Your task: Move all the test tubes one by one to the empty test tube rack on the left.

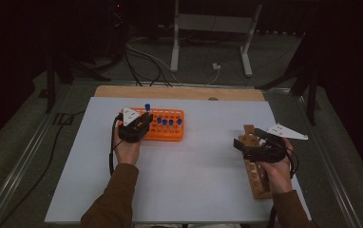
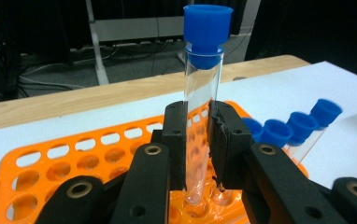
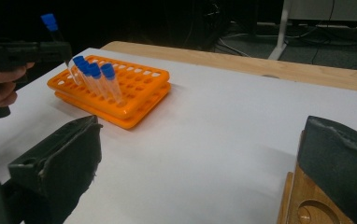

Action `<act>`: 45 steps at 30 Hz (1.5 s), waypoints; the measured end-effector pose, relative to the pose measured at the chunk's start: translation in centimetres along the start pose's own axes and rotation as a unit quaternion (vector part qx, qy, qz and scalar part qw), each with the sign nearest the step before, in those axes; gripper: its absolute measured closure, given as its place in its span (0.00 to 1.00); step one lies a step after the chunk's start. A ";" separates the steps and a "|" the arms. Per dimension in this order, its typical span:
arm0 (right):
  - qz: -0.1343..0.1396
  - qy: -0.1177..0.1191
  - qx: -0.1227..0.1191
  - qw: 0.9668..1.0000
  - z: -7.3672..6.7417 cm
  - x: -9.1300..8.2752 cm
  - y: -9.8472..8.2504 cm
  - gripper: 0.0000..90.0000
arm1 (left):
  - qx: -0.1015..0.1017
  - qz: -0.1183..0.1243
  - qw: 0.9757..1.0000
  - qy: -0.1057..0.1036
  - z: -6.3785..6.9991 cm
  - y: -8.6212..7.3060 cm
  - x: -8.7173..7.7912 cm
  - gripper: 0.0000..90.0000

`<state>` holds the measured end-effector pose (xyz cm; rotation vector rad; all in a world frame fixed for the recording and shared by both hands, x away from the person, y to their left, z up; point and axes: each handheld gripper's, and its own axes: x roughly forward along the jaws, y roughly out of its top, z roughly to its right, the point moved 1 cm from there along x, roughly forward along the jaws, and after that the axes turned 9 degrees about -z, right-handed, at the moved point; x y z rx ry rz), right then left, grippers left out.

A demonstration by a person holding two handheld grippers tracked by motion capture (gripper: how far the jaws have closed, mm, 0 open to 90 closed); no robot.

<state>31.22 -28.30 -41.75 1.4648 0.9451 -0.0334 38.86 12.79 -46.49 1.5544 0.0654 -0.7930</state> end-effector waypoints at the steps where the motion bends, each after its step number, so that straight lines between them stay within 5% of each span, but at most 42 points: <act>1: 0.000 0.000 0.000 1.000 0.0 0.0 0.0 0.00 | -0.001 -0.001 1.000 -0.001 0.0 -0.1 0.1 0.87; 8: -0.003 0.000 -0.005 1.000 -0.2 0.1 -0.1 0.00 | -0.007 -0.012 1.000 -0.006 -0.1 -1.1 0.9 0.87; 20: -0.001 0.003 -0.004 1.000 0.0 0.1 -0.2 0.00 | 0.017 -0.056 0.998 -0.002 0.1 -2.4 2.3 0.87; 36: -0.006 0.005 -0.004 1.000 -0.1 0.3 -0.4 0.00 | 0.035 -0.071 0.997 0.004 0.6 -3.6 2.6 0.87; 45: -0.005 0.010 -0.008 1.000 -0.2 0.4 -0.7 0.00 | 0.007 -0.074 0.997 -0.009 0.1 -3.6 2.0 0.75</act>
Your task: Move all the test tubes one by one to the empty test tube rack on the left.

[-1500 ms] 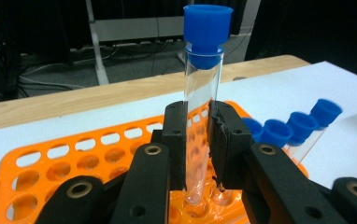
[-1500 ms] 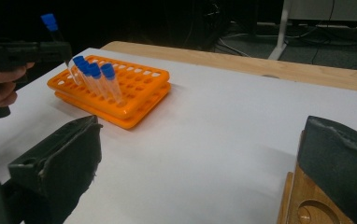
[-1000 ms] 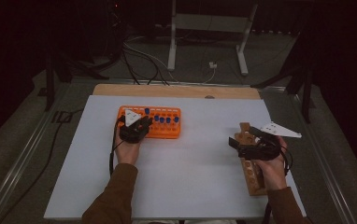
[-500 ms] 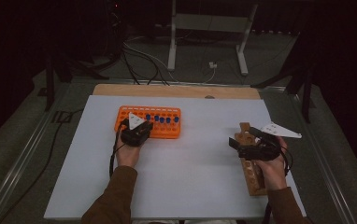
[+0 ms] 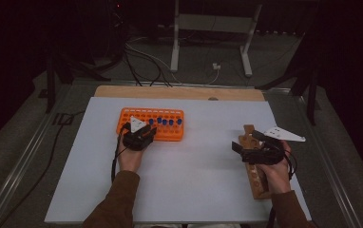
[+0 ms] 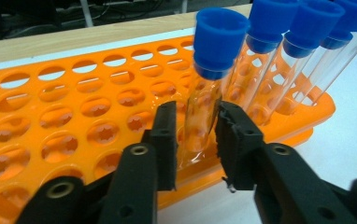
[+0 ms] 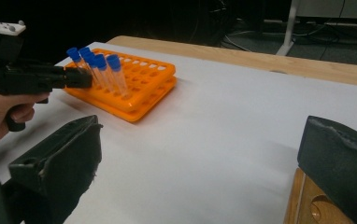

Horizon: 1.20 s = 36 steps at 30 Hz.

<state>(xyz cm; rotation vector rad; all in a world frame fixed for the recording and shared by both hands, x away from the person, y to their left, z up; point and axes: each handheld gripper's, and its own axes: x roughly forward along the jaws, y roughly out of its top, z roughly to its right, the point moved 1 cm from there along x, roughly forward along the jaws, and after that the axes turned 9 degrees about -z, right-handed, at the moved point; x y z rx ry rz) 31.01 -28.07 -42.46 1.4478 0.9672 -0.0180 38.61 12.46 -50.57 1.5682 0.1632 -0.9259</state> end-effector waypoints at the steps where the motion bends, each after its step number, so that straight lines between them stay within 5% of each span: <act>1: 0.000 0.000 0.000 1.000 0.0 0.0 0.0 0.00 | -0.003 0.001 1.000 -0.003 -0.1 -0.1 -0.2 0.73; 8: 0.003 0.003 -0.005 1.000 0.1 -0.2 -0.3 0.00 | -0.012 0.008 1.000 -0.017 -1.2 -0.8 -3.0 0.59; 16: 0.006 0.003 -0.016 1.000 -0.1 -0.3 -0.6 0.00 | -0.003 0.067 0.997 -0.041 -1.4 -1.2 -8.6 0.42; 24: 0.009 0.003 -0.023 1.000 -0.4 -0.1 -1.0 0.00 | 0.005 0.101 0.995 -0.026 -1.5 -2.5 -12.1 0.26; 36: 0.037 0.003 -0.022 0.999 -0.1 -1.0 -1.4 0.00 | -0.028 0.128 0.991 0.017 -3.0 -5.5 -15.2 0.17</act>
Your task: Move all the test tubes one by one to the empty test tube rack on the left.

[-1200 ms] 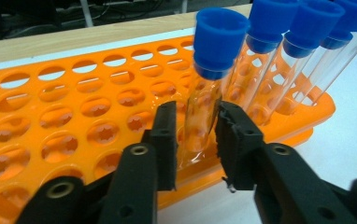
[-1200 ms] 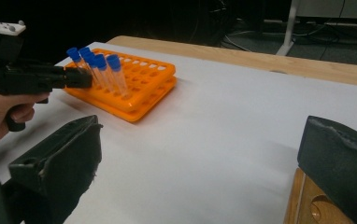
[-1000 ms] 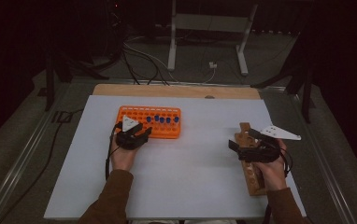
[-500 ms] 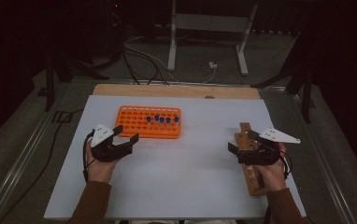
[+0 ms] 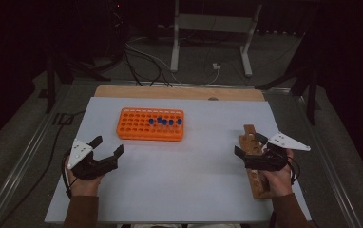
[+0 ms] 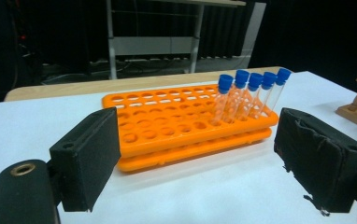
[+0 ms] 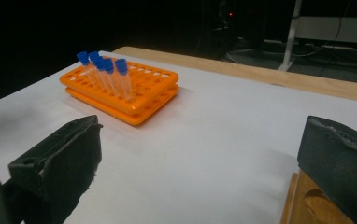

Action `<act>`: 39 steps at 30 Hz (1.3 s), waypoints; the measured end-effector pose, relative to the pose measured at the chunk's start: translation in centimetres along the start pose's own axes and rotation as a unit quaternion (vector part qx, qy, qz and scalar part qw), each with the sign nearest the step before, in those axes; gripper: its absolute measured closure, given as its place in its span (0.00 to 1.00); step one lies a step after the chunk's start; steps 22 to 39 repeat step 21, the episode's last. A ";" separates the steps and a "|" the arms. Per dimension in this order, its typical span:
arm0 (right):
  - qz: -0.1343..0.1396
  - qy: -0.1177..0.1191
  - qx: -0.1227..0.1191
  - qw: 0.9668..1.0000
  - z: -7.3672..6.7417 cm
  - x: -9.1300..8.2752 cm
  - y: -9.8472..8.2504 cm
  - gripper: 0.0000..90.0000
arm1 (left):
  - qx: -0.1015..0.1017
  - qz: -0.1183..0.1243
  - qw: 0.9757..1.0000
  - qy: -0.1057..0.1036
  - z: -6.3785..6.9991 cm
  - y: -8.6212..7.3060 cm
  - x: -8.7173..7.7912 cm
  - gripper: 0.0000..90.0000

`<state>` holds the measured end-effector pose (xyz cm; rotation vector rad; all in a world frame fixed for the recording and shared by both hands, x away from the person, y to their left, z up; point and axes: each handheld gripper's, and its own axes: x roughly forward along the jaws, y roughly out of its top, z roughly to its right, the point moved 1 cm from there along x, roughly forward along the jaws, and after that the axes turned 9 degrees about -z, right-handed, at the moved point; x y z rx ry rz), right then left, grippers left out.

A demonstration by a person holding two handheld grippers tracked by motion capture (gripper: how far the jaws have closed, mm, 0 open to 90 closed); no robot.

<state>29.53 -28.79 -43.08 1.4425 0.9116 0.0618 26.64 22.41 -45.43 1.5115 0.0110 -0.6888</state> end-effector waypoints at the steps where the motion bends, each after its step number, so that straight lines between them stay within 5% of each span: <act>1: 0.001 -0.001 0.000 1.000 0.0 0.0 0.0 0.00 | -0.001 0.001 1.000 0.002 -0.1 -0.1 -0.2 0.17; 14: 0.003 -0.007 0.002 1.000 0.1 0.1 -0.5 0.00 | 0.009 -0.002 1.000 0.029 -0.5 -0.7 -1.2 0.01; 39: 0.003 -0.011 0.003 1.000 0.2 0.1 -0.6 0.00 | 0.000 -0.003 0.999 0.033 -0.7 -0.9 -1.1 0.01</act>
